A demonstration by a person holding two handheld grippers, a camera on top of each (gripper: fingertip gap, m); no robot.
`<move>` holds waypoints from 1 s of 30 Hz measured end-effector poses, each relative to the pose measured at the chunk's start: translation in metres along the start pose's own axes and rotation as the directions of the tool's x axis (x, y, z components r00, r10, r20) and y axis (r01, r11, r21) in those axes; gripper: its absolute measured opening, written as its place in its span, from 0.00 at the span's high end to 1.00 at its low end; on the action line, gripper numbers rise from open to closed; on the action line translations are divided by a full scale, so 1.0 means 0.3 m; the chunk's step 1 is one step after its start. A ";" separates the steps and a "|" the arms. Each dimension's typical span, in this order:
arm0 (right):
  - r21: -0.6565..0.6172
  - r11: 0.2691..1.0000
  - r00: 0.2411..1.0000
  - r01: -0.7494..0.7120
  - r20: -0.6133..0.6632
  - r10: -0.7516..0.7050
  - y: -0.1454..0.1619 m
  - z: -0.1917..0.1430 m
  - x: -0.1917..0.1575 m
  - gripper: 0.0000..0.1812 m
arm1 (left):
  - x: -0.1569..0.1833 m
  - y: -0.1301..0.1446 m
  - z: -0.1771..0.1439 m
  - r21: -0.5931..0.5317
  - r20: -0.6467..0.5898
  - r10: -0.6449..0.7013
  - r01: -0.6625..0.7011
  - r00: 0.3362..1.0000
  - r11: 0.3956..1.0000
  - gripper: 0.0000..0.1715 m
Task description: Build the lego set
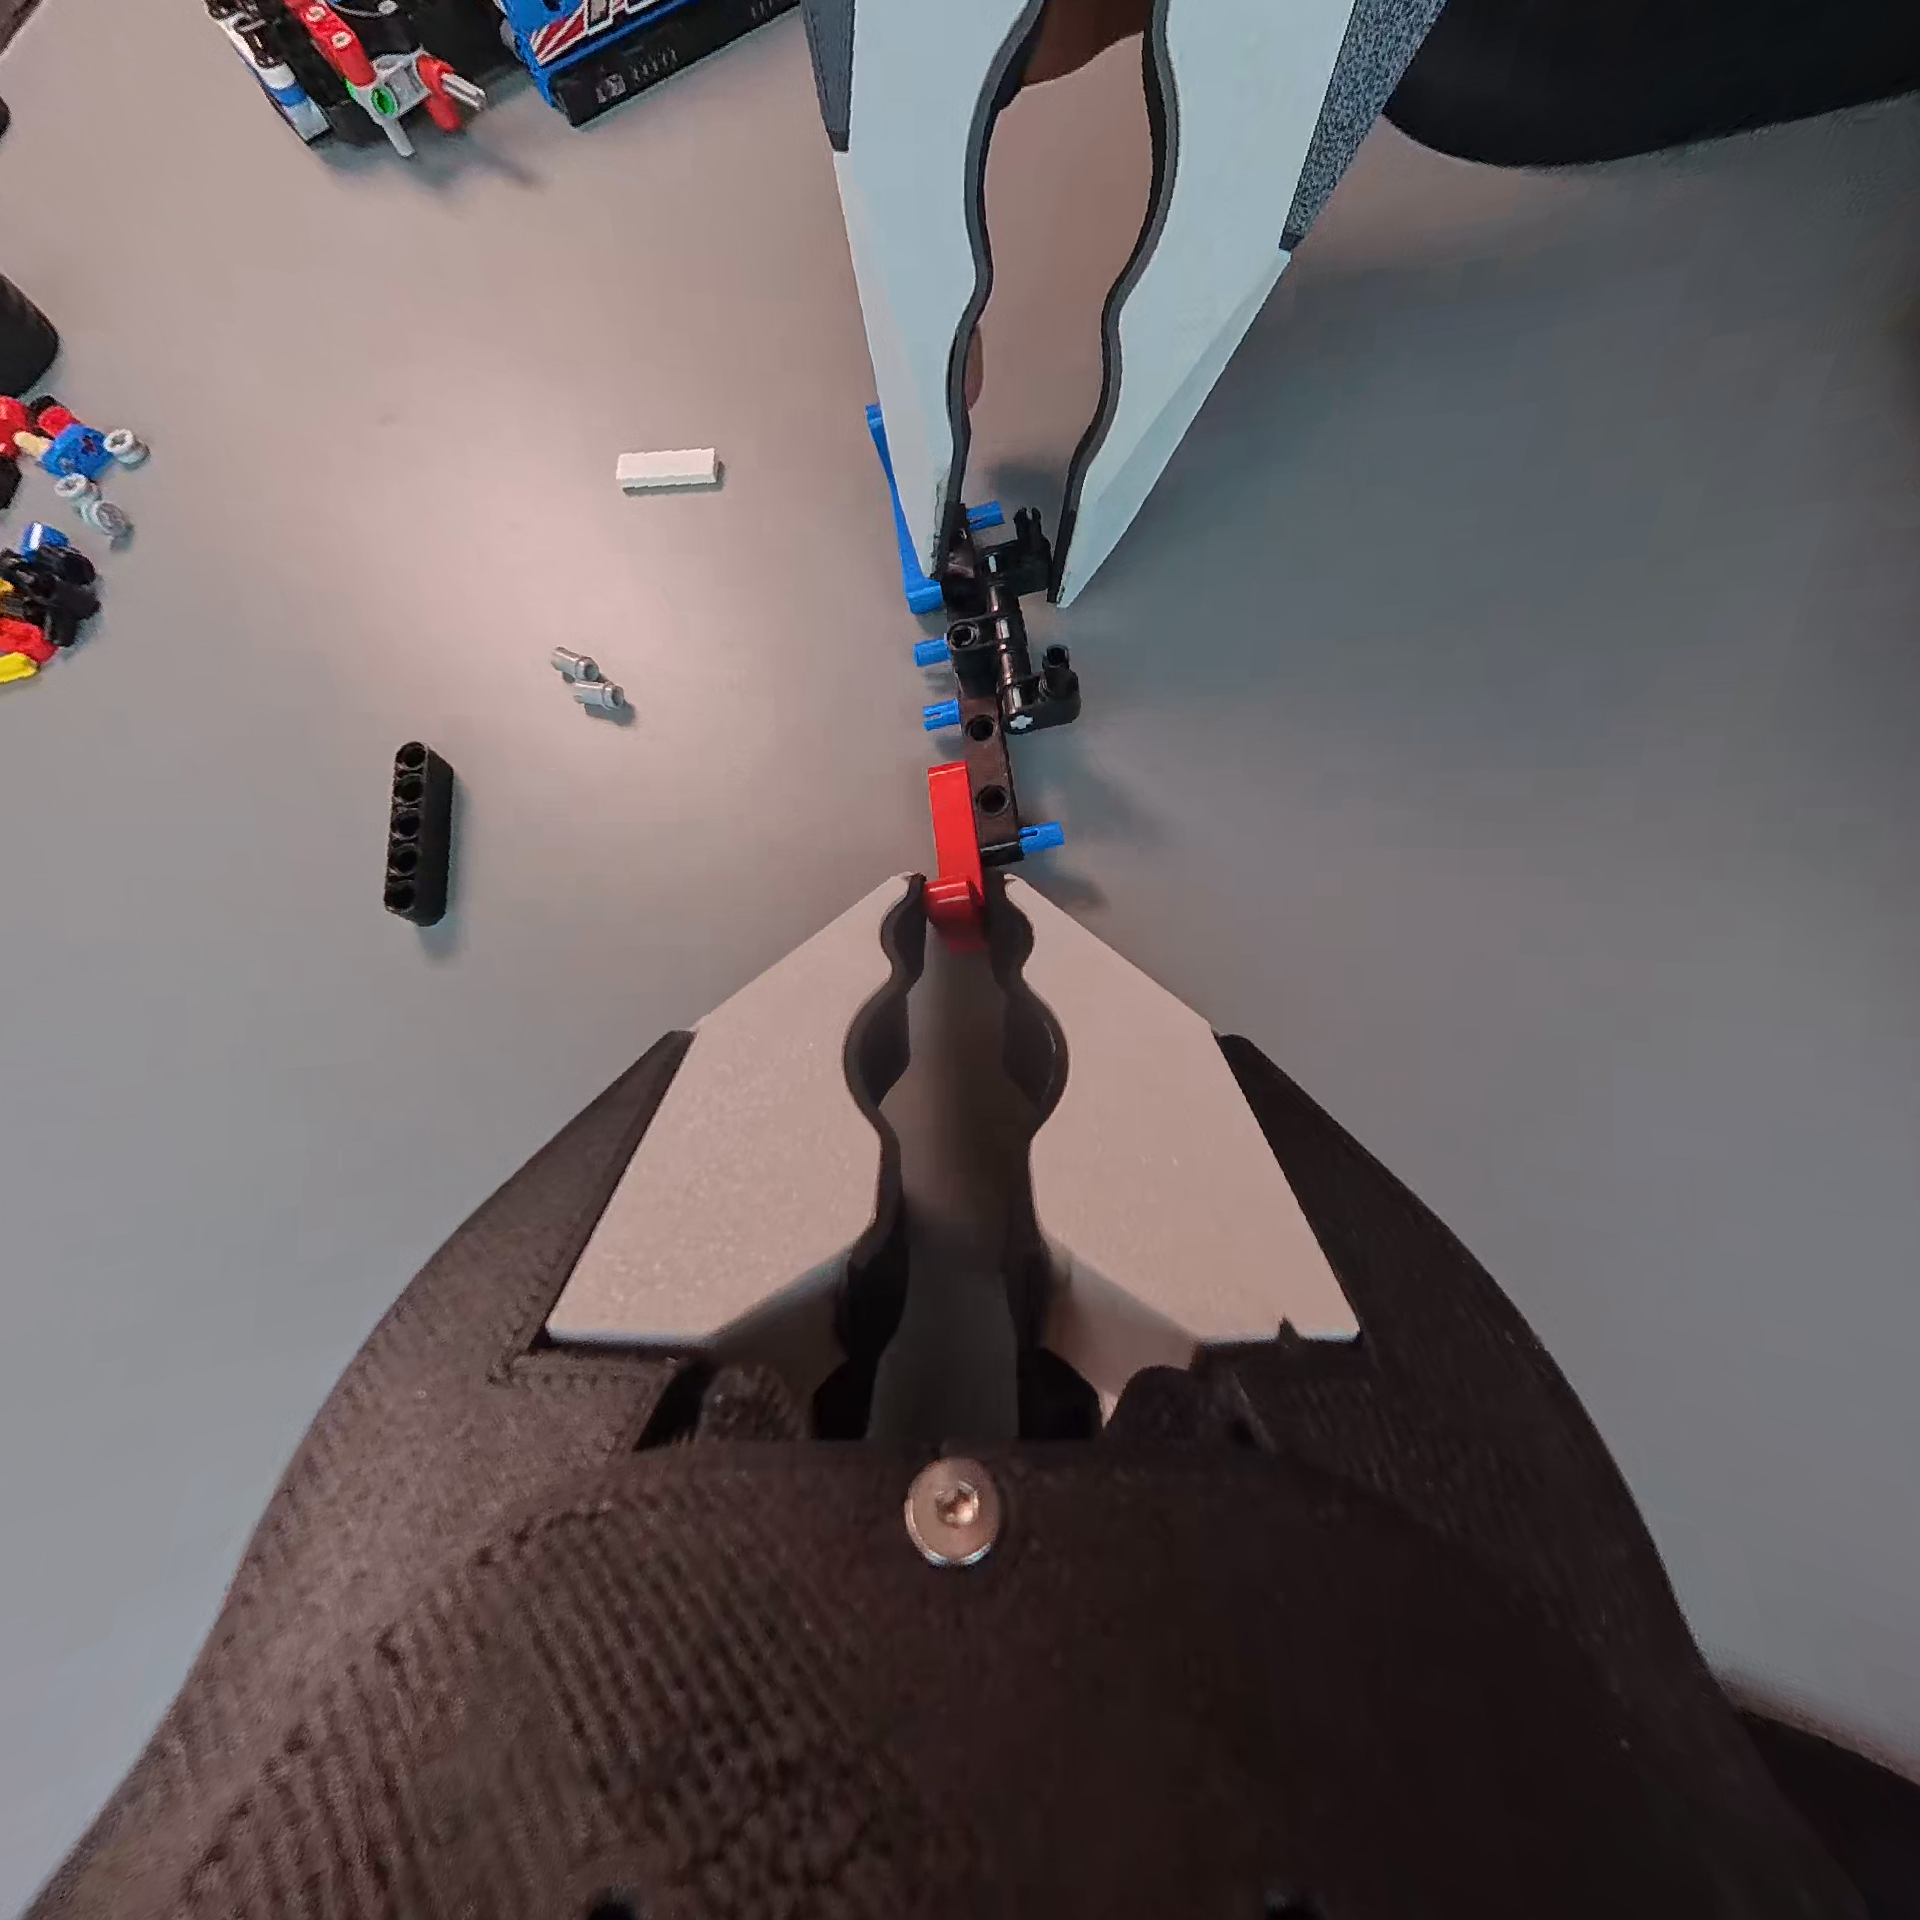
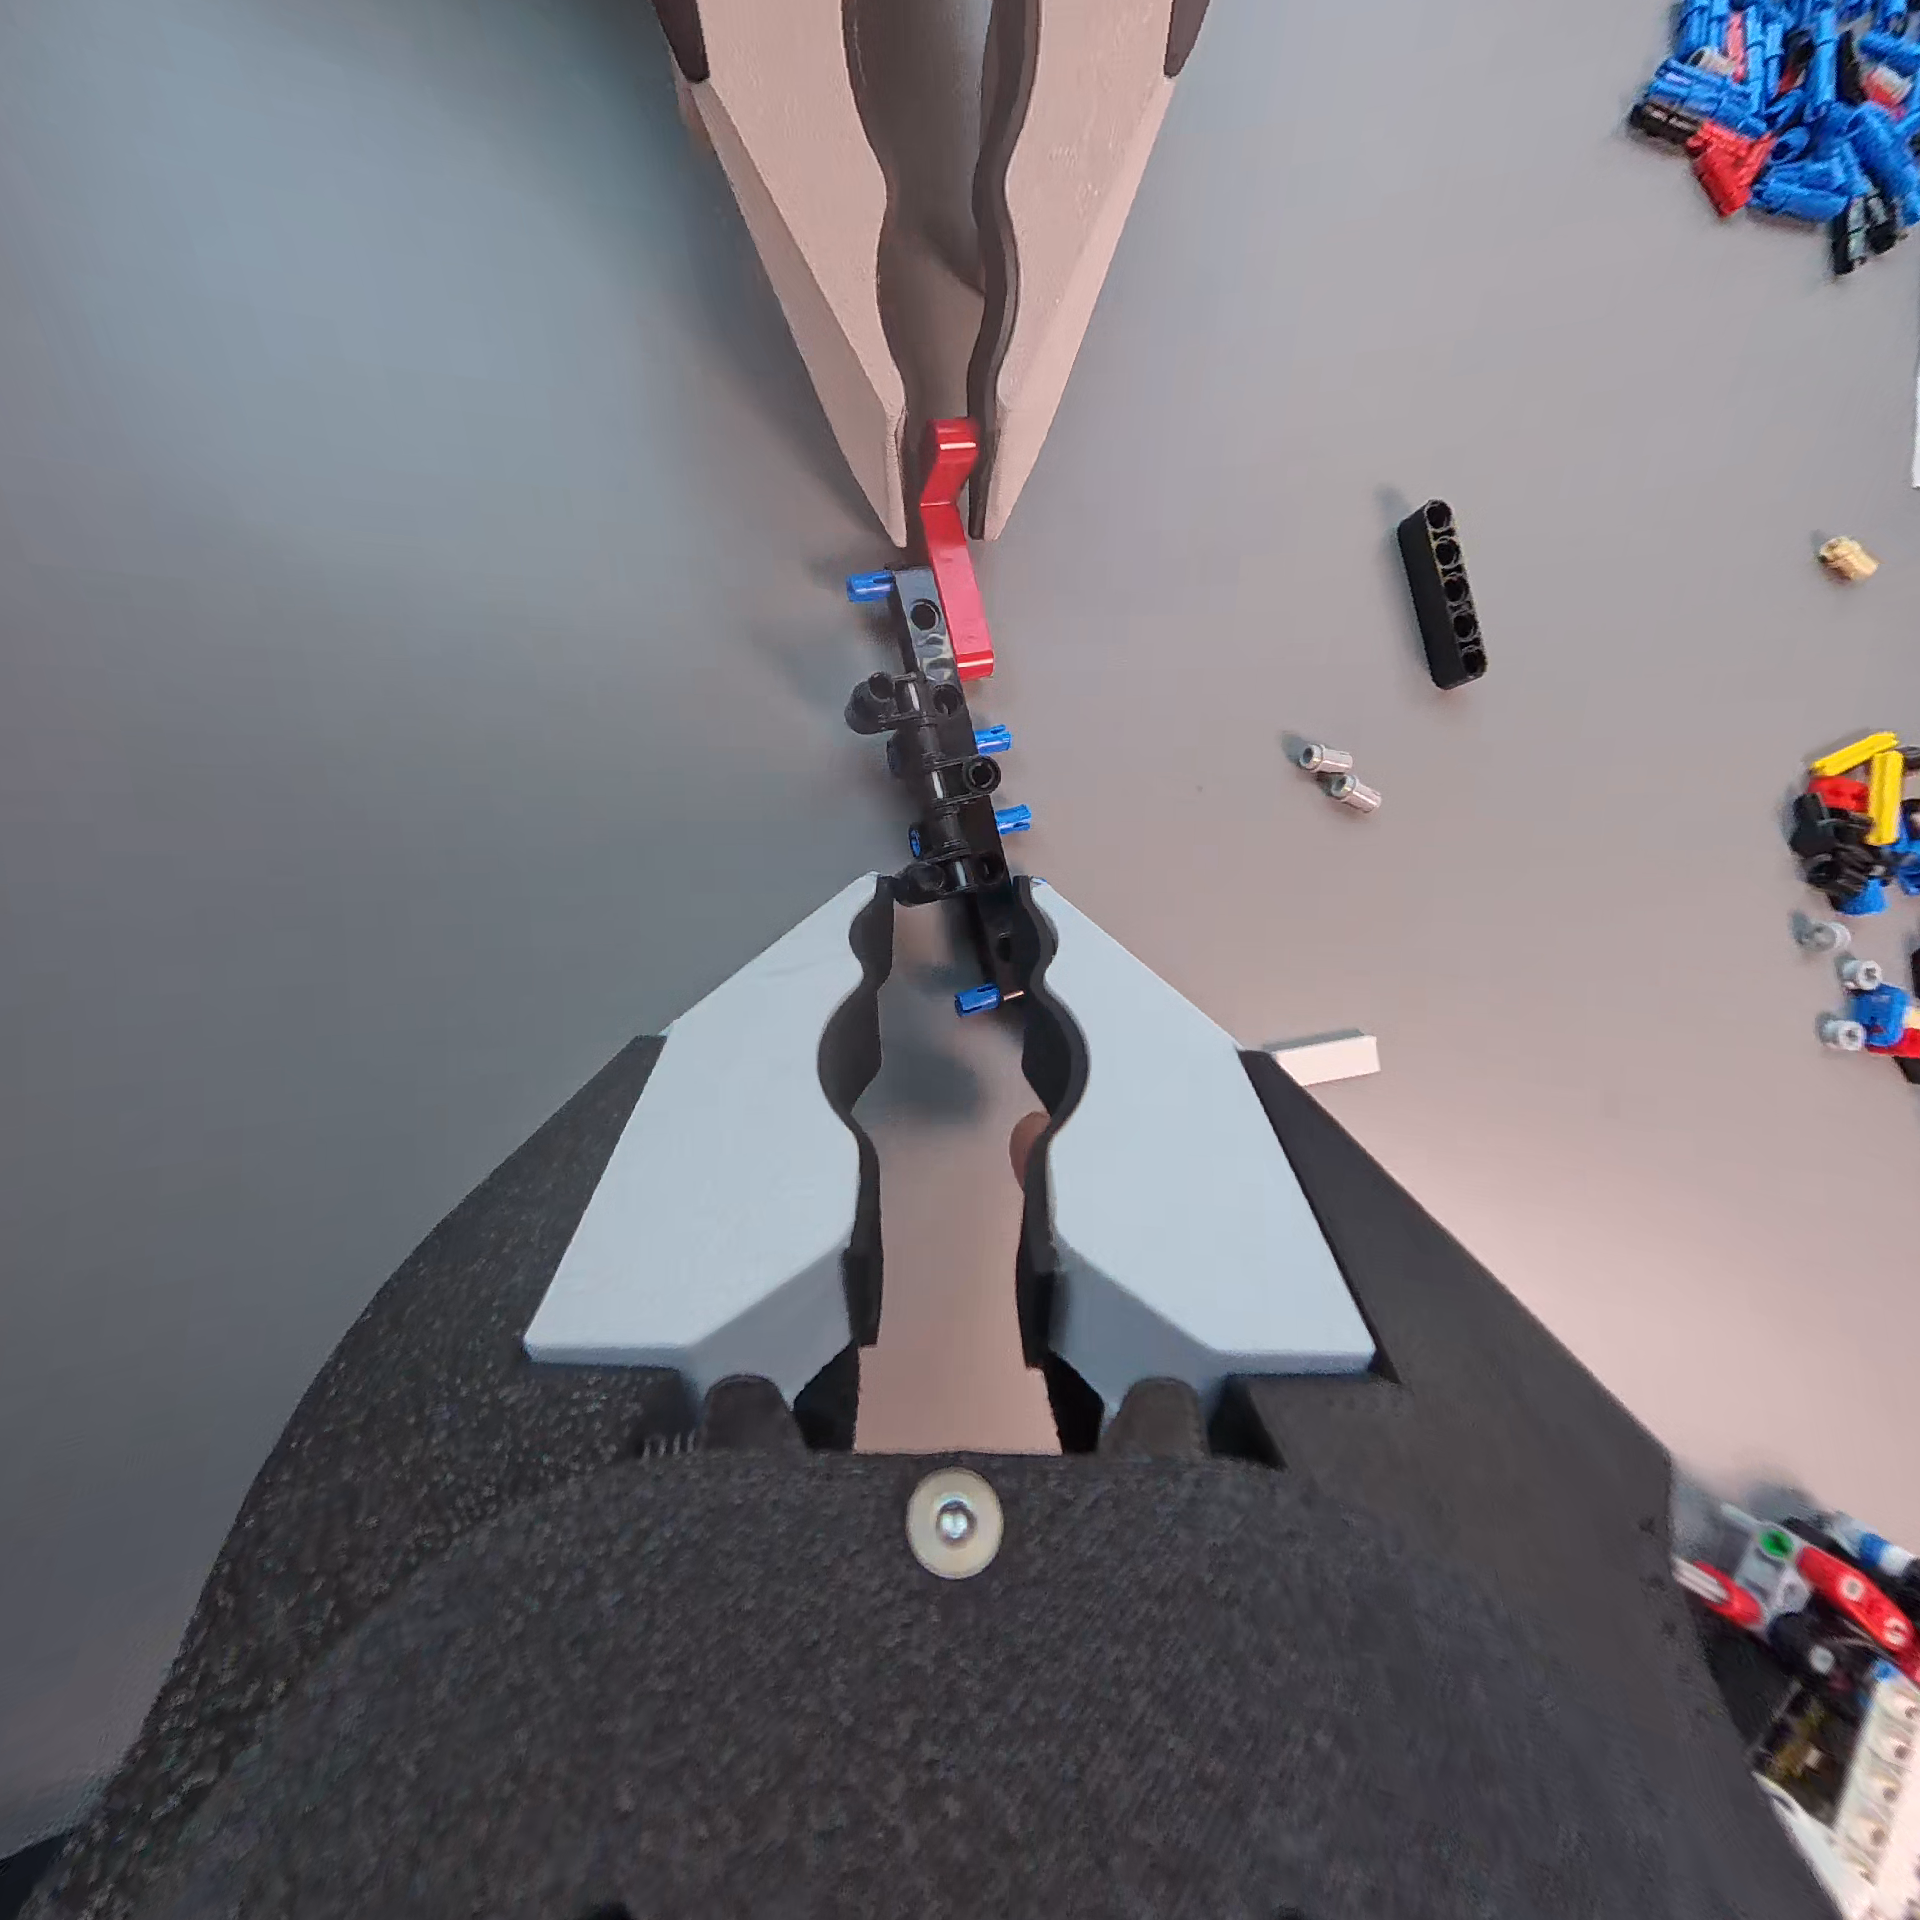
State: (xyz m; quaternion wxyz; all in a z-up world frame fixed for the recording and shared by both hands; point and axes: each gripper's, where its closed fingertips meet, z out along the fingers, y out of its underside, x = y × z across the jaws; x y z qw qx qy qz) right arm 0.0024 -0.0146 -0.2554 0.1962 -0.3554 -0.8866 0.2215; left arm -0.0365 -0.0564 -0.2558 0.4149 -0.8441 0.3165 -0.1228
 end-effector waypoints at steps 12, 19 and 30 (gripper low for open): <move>-0.176 0.828 0.649 -0.533 0.542 0.533 -0.026 -0.053 -0.058 0.93 | -0.015 -0.037 -0.086 0.121 0.021 -0.017 0.014 1.000 0.993 0.79; -0.245 0.647 0.378 -0.722 0.643 0.666 -0.043 -0.037 -0.035 0.93 | 0.041 -0.037 -0.030 0.076 0.016 0.081 -0.082 0.997 0.994 0.82; 0.187 0.926 0.917 -0.328 0.298 0.264 0.031 -0.080 -0.005 0.80 | 0.013 -0.005 -0.014 0.026 0.030 0.089 -0.090 0.996 0.996 1.00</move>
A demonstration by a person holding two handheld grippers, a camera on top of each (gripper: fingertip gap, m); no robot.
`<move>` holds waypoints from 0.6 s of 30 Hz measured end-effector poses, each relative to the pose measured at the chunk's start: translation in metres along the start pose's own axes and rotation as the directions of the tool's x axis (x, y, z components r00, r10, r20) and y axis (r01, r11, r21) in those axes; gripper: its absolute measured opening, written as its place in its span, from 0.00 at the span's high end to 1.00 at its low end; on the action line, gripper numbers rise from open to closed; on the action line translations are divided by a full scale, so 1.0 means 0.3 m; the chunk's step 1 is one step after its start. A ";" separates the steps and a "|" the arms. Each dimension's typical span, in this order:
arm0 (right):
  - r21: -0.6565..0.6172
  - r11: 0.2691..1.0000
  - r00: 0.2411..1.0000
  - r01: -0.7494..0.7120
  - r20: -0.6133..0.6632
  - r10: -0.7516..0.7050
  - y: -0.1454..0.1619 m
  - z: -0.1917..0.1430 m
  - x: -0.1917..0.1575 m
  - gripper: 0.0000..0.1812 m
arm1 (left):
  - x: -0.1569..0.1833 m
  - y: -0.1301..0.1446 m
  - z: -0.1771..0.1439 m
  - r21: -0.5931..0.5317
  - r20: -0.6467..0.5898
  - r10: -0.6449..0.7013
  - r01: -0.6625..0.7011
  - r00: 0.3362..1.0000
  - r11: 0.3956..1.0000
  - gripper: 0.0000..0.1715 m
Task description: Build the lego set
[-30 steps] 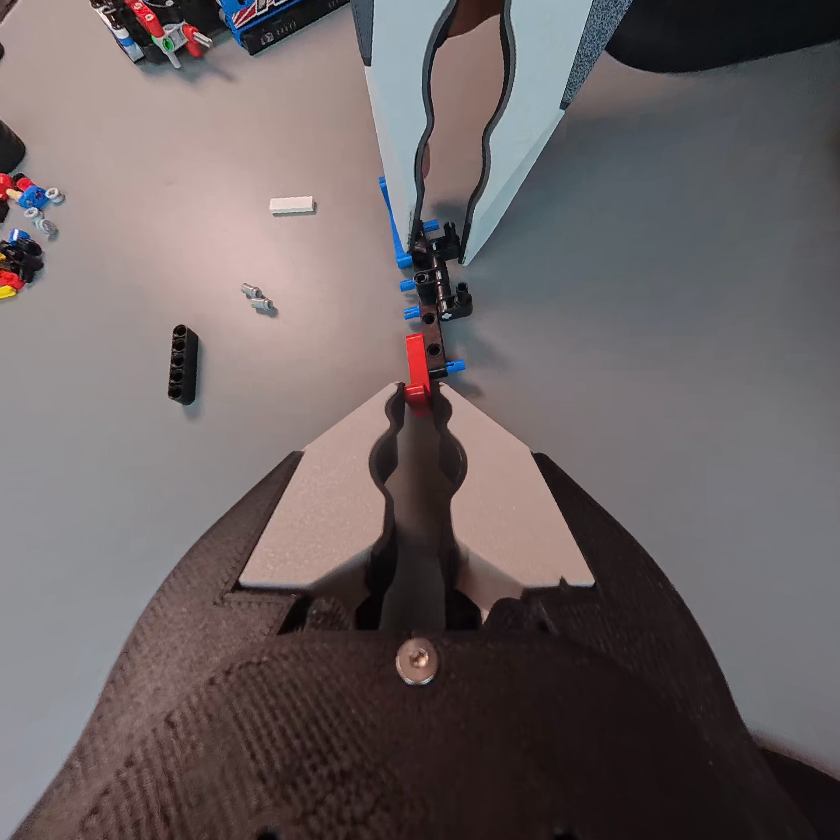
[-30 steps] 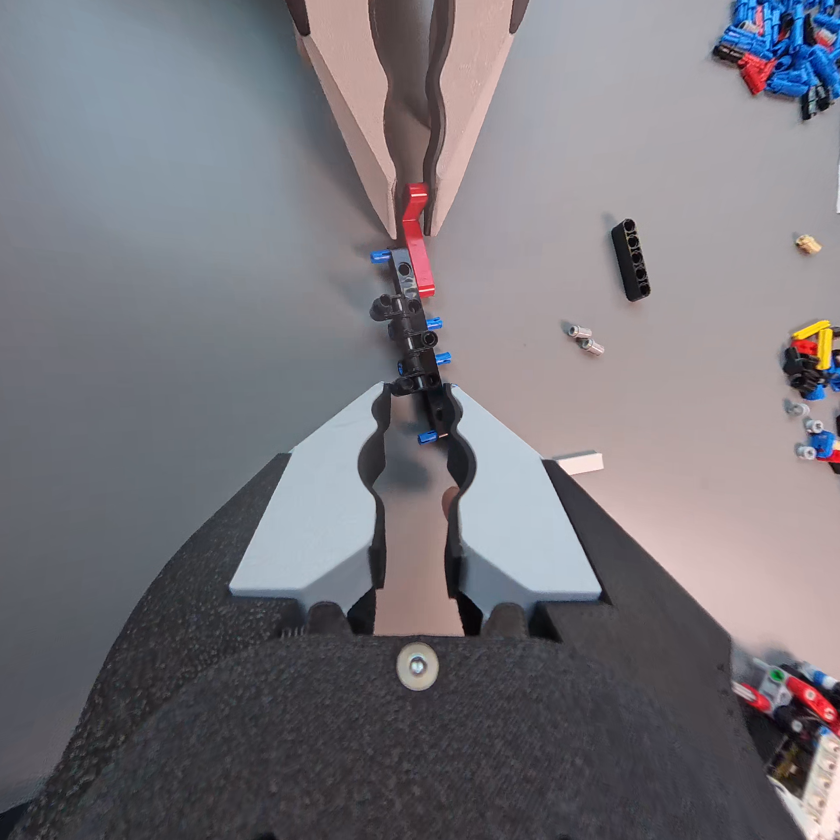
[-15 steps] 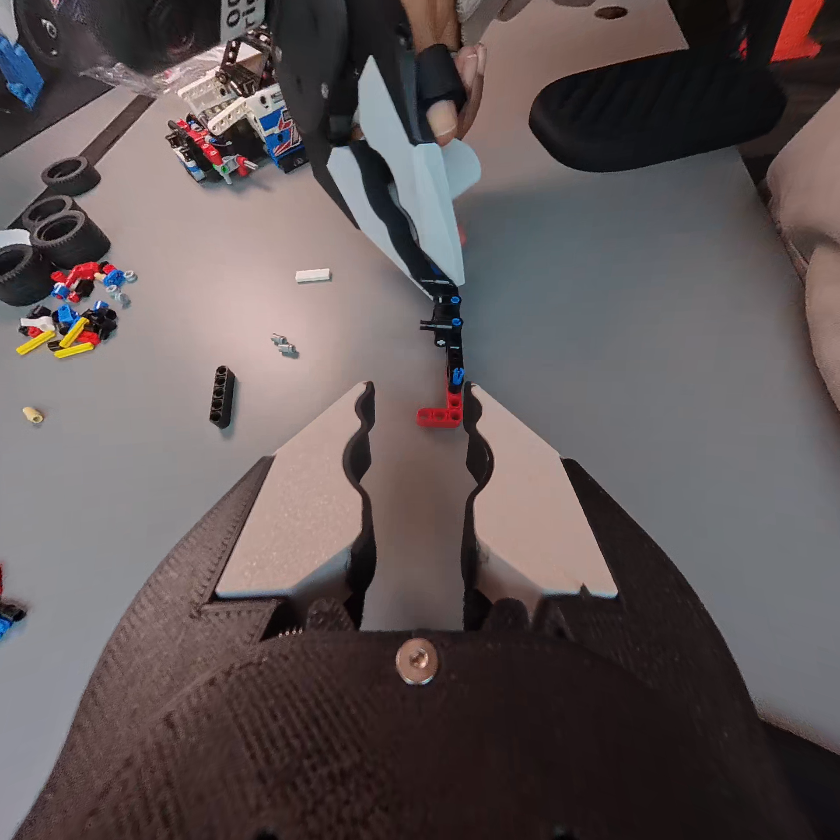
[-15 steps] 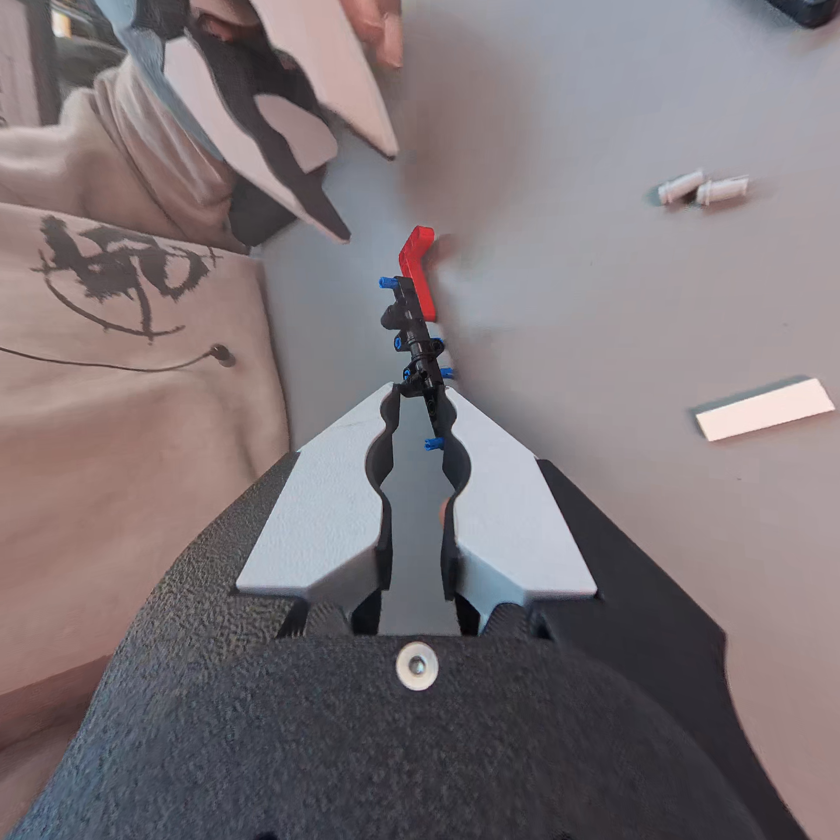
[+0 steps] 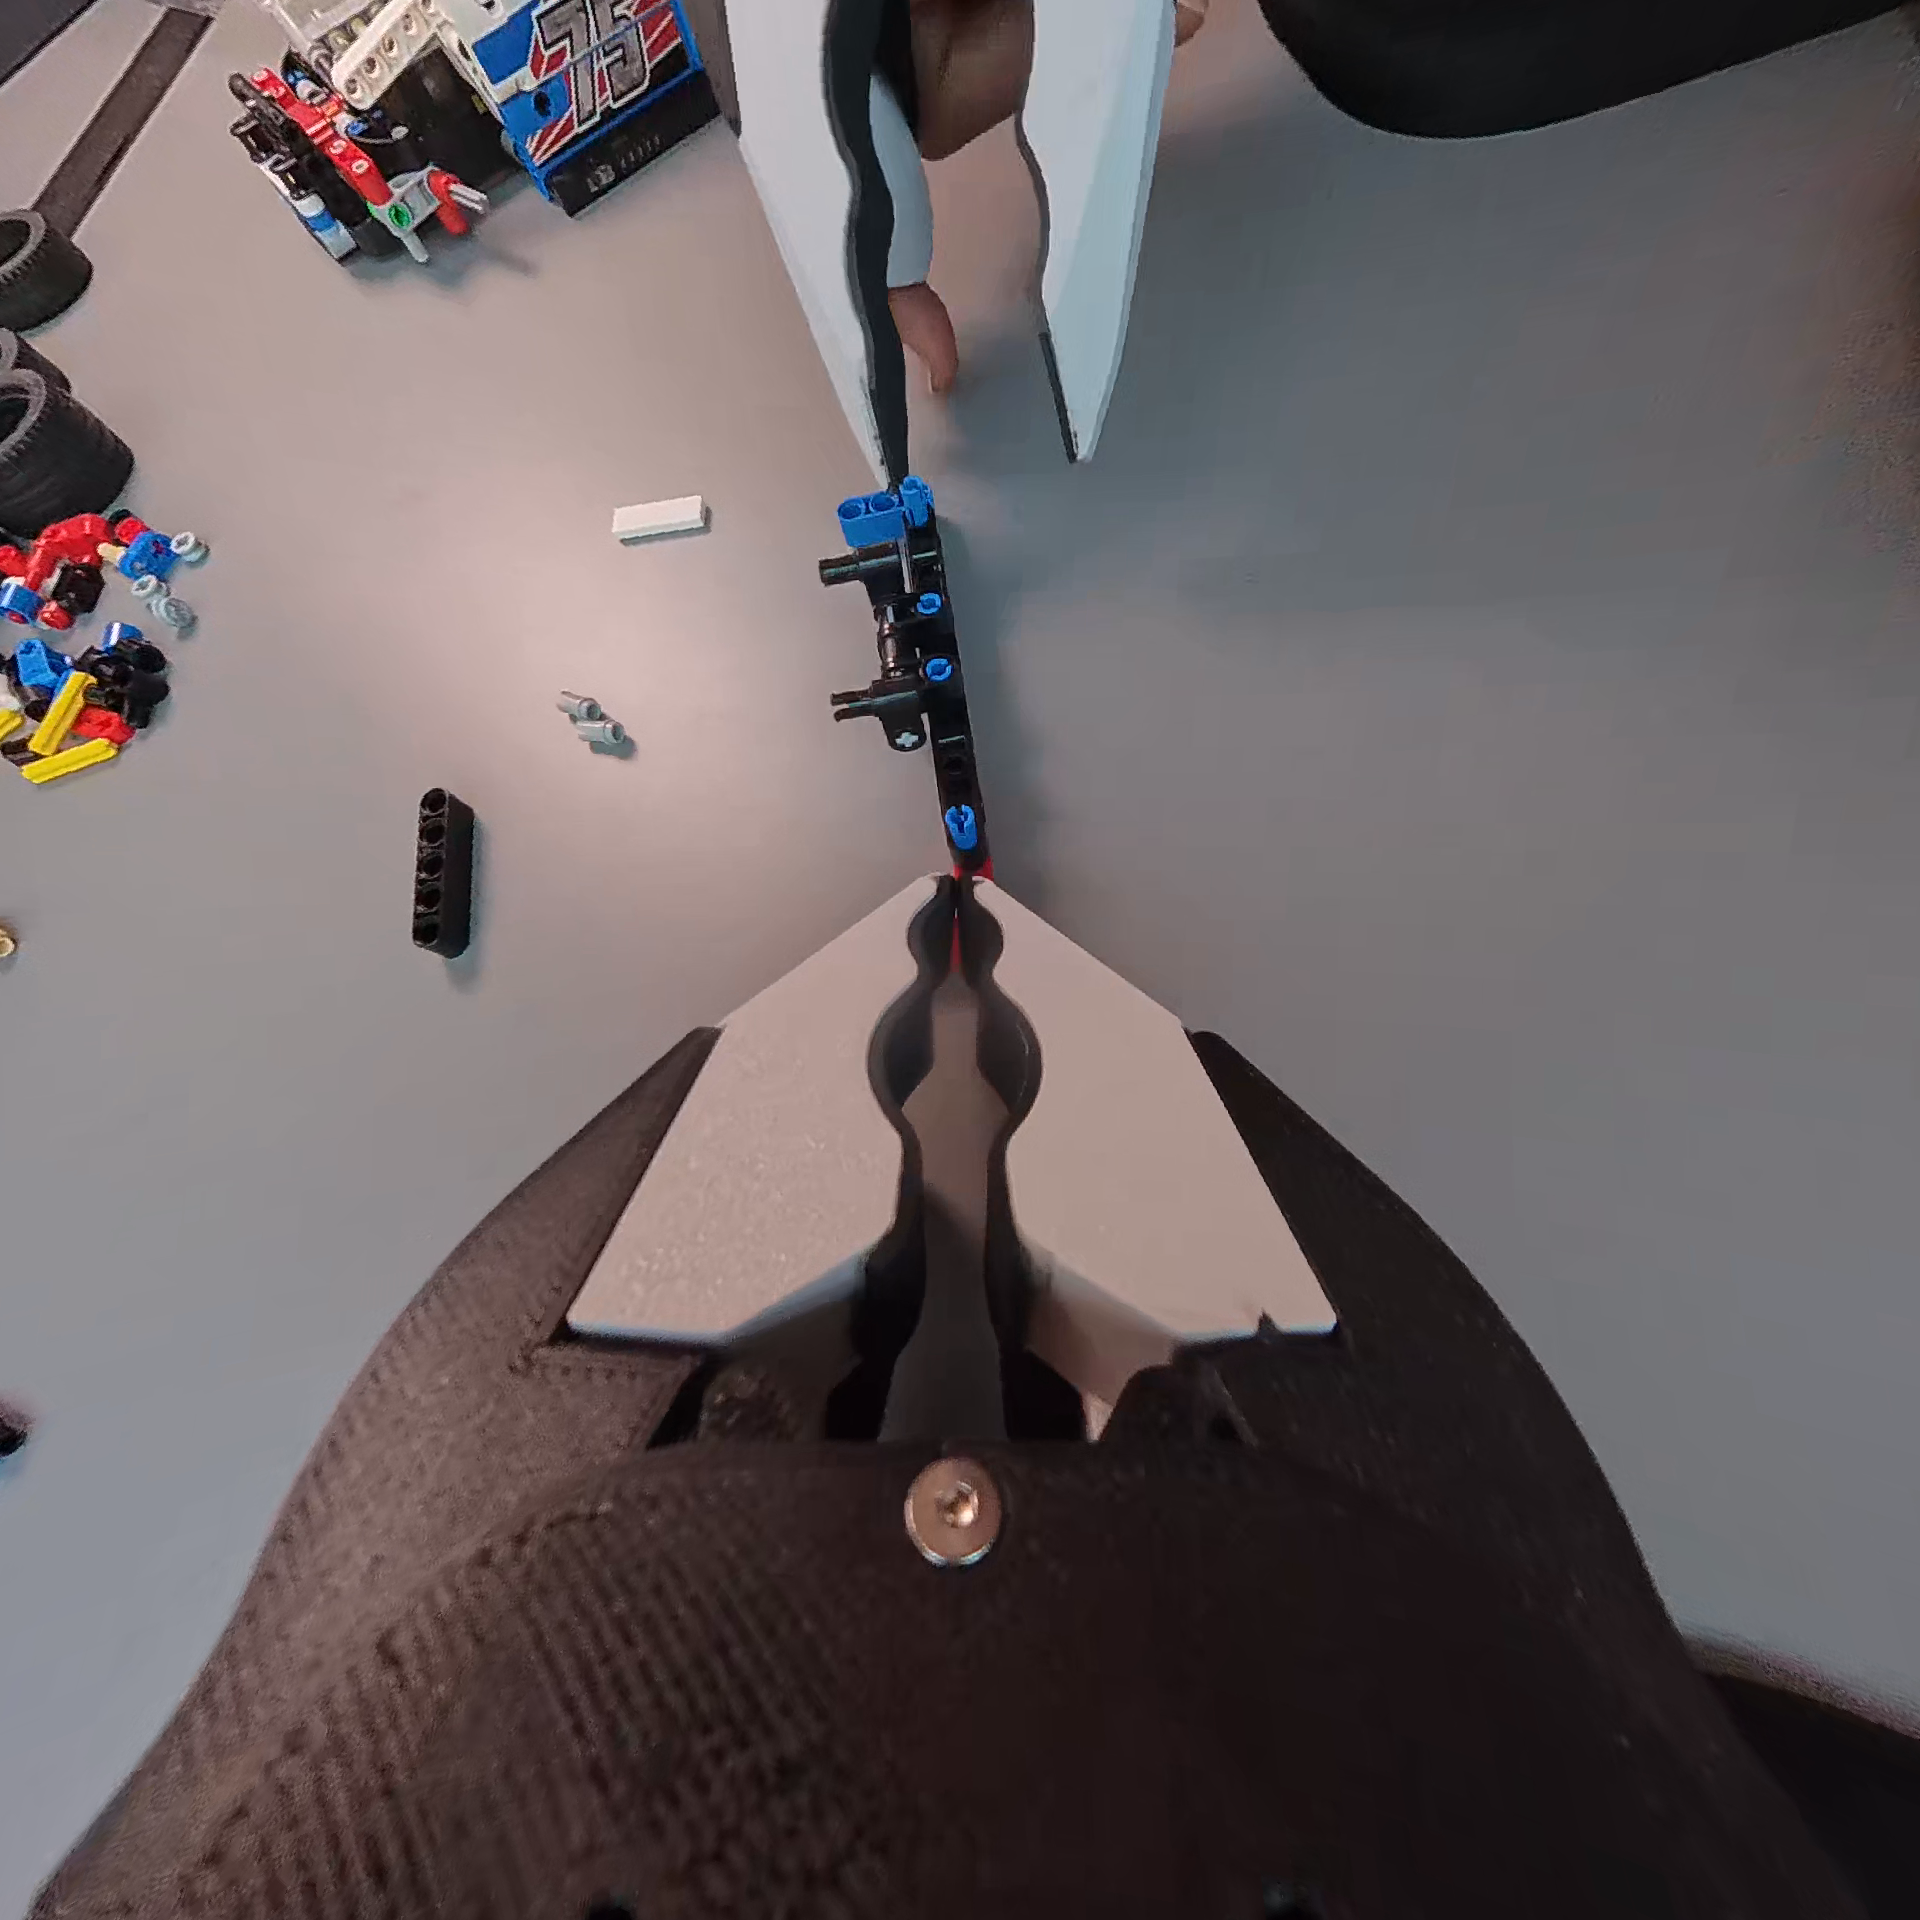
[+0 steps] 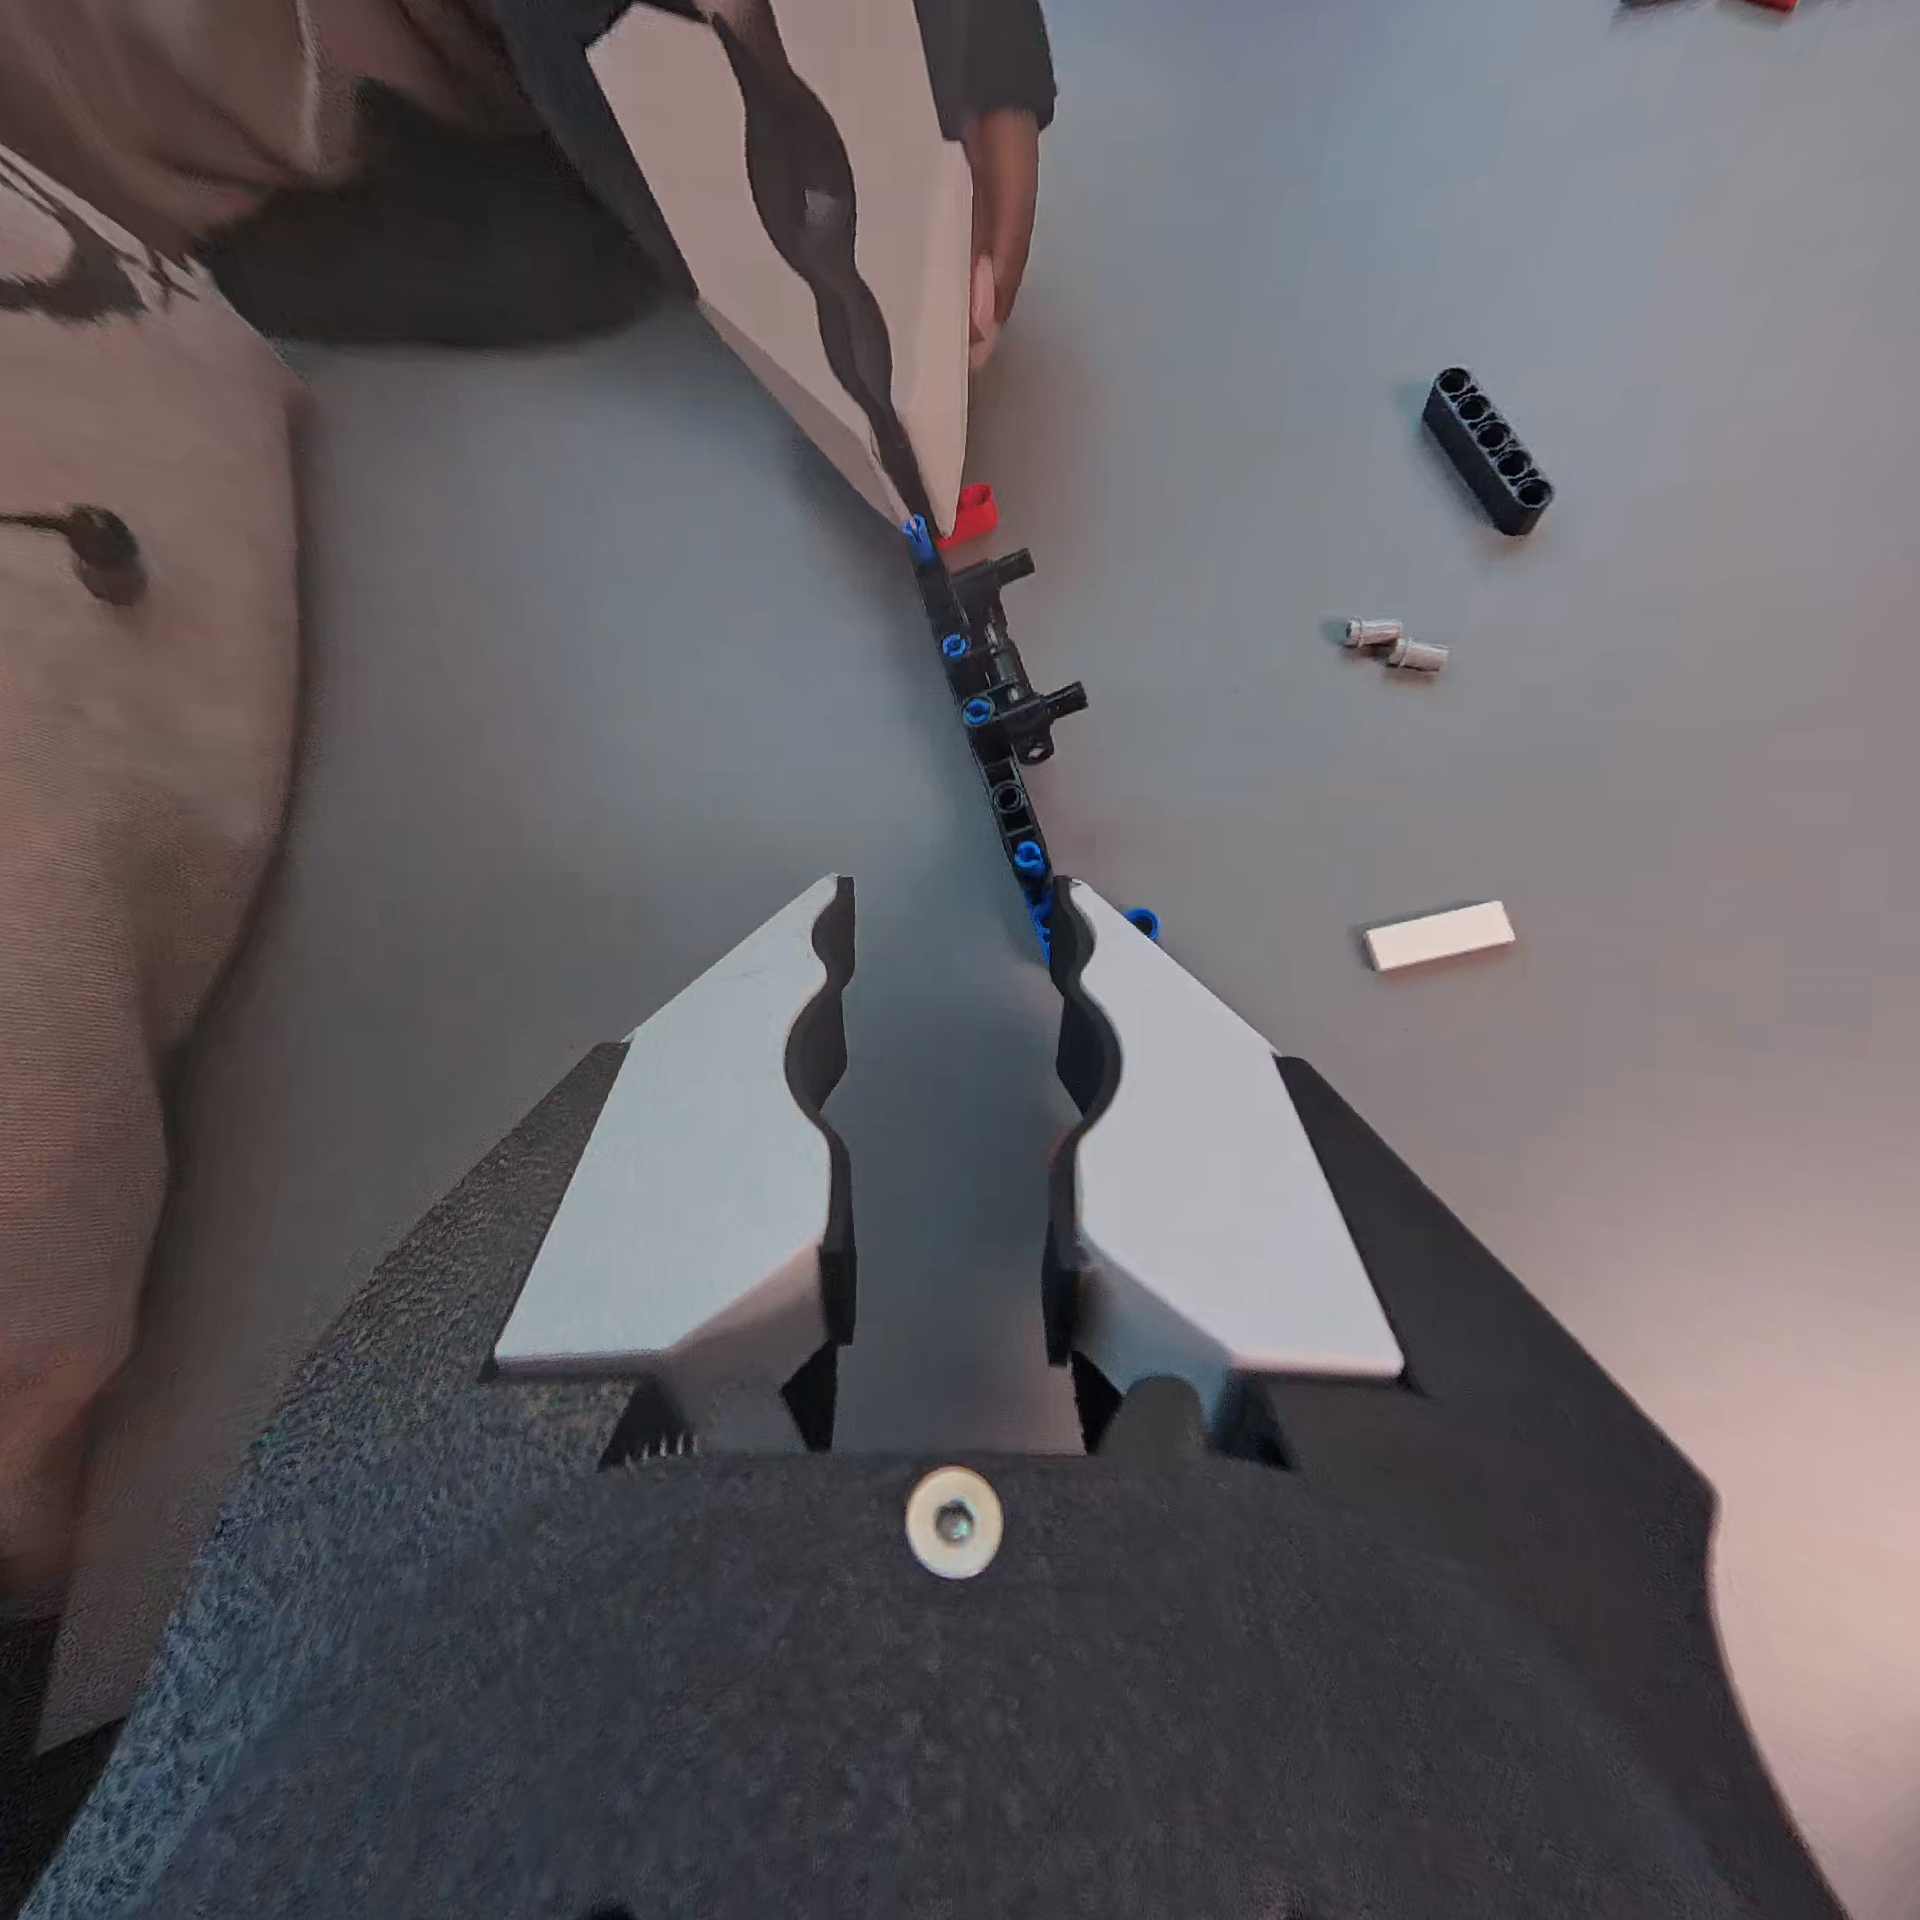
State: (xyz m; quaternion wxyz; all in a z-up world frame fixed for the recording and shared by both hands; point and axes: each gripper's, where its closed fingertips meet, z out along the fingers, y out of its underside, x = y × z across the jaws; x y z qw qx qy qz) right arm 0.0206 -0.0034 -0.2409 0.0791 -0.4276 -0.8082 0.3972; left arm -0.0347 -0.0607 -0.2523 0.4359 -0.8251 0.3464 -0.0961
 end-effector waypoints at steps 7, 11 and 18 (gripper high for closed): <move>-0.068 0.989 0.969 0.134 -0.198 -0.145 0.021 0.023 0.053 0.88 | -0.069 0.023 -0.022 0.003 0.036 -0.016 0.016 0.999 1.000 0.99; -0.091 0.983 0.956 0.159 -0.233 -0.176 0.007 0.045 0.046 0.93 | -0.111 0.026 -0.064 0.049 0.087 -0.075 0.071 0.993 0.996 0.97; 0.083 0.994 0.972 0.072 -0.231 -0.051 -0.047 -0.038 0.050 0.90 | -0.183 0.001 -0.103 0.156 0.179 -0.198 0.171 0.964 0.973 0.95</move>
